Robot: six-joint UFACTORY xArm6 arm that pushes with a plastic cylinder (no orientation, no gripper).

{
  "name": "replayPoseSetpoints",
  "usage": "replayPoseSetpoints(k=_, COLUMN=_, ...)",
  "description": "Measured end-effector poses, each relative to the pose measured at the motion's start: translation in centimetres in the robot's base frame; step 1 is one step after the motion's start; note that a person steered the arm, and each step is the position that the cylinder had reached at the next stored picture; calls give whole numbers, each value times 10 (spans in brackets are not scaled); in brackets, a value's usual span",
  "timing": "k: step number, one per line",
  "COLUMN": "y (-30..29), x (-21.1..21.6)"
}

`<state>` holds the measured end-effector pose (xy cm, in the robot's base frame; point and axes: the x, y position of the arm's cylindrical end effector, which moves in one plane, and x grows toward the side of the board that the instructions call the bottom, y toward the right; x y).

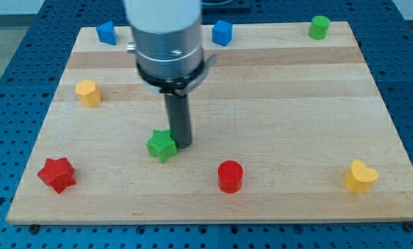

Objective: Slide the blue cube up a bit

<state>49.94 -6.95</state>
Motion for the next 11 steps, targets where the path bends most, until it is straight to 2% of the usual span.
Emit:
replayPoseSetpoints(k=2, y=-61, x=0)
replayPoseSetpoints(k=3, y=-73, x=6)
replayPoseSetpoints(k=5, y=-50, x=13)
replayPoseSetpoints(k=6, y=-30, x=32)
replayPoseSetpoints(k=8, y=-43, x=119)
replayPoseSetpoints(k=9, y=-75, x=118)
replayPoseSetpoints(k=10, y=-141, x=118)
replayPoseSetpoints(k=11, y=-180, x=114)
